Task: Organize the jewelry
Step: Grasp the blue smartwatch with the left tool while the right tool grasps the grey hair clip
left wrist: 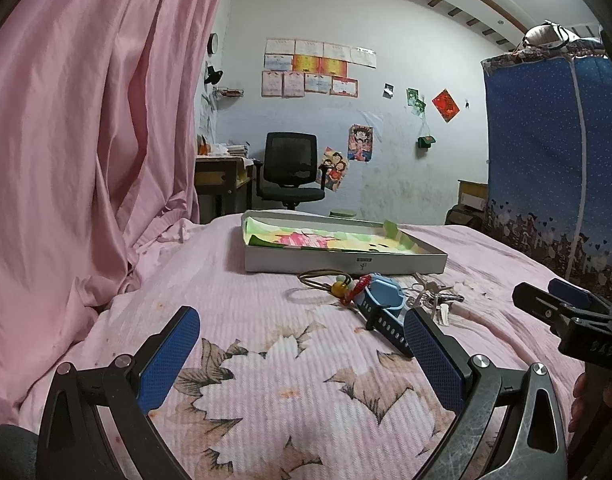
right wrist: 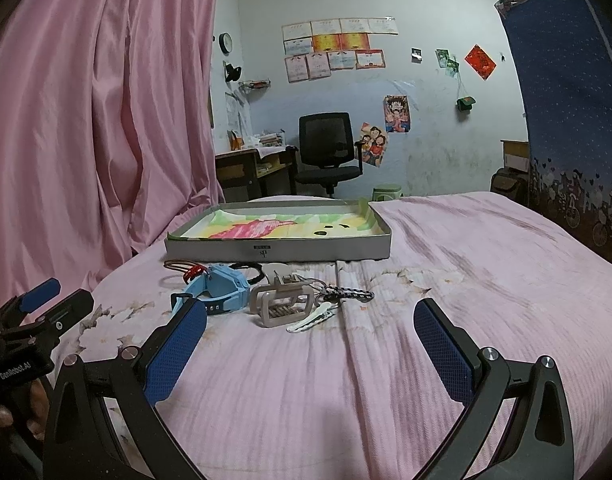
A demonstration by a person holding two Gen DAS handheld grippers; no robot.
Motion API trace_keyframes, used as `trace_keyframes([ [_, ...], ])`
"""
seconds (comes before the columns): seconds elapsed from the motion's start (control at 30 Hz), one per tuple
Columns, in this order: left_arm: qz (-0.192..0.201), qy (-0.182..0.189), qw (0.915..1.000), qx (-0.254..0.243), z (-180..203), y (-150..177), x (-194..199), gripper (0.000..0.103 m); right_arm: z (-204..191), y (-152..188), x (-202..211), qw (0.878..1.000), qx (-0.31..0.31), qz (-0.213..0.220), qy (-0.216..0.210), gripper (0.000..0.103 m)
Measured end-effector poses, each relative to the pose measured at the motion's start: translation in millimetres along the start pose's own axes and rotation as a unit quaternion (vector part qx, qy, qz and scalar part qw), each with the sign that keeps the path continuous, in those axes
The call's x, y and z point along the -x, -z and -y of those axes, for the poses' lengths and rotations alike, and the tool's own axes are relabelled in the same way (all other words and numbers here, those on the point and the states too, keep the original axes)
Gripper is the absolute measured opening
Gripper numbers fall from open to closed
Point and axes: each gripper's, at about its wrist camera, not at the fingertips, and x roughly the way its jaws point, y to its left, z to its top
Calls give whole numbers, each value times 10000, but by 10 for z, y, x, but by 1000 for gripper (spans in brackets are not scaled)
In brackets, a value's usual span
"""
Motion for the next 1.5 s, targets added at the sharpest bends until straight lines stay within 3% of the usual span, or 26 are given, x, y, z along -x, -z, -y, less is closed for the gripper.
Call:
trace_keyframes([
  [0.23, -281, 365, 9989, 102, 106, -47, -164, 103, 78, -75, -132, 9995, -88, -244, -168, 102],
  [0.37, -612, 733, 9953, 159, 107, -108, -288, 102, 105, -153, -314, 9975, 38, -490, -510, 102],
  [0.6, -1121, 1261, 9850, 349, 158, -158, -589, 81, 148, -217, -657, 9923, 65, -925, -823, 101],
  [0.77, -1445, 1446, 9785, 282, 248, -180, -800, 68, 100, -212, -913, 9873, 99, -1259, -966, 86],
  [0.93, -1757, 1633, 9705, 261, 296, -157, -953, 57, 33, -150, -1118, 9796, 304, -1603, -1174, 79],
  [1.1, -2102, 1793, 9608, 204, 329, -120, -1101, 39, 31, -109, -1246, 9724, 414, -1890, -1304, 68],
  [1.37, -2323, 1929, 9531, 224, 336, -132, -1235, 35, 65, -98, -1481, 9624, 358, -2195, -1559, 67],
  [1.5, -2376, 1945, 9513, 285, 308, -143, -1281, 31, 48, -90, -1564, 9571, 383, -2323, -1687, 58],
])
